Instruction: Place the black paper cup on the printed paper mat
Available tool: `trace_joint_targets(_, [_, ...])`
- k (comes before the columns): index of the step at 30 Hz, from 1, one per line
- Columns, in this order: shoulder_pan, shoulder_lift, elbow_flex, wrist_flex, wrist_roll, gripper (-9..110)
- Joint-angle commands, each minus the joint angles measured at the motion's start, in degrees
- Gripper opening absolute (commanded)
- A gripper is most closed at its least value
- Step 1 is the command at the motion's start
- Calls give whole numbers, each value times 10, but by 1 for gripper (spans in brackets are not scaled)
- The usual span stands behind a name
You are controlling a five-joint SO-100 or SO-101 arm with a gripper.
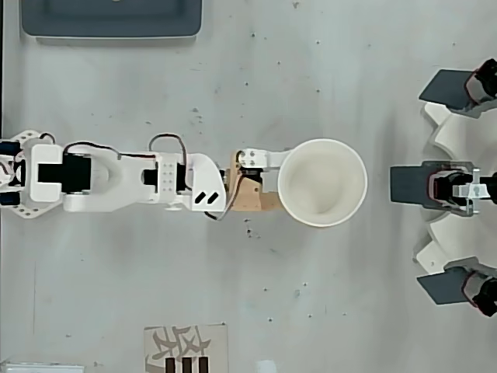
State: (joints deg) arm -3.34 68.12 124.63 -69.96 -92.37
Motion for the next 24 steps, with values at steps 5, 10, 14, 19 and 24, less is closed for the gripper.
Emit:
trace_joint_targets(5, [-3,134,57,-15,9,10])
trace_joint_targets(10, [-2,200,127,-12,16,10])
trace_joint_targets(14, [-2,265,202,-11,25,10])
trace_joint_targets(19, [-2,332,278,-11,27,10])
trace_joint_targets(24, [-2,374,330,-13,26,11])
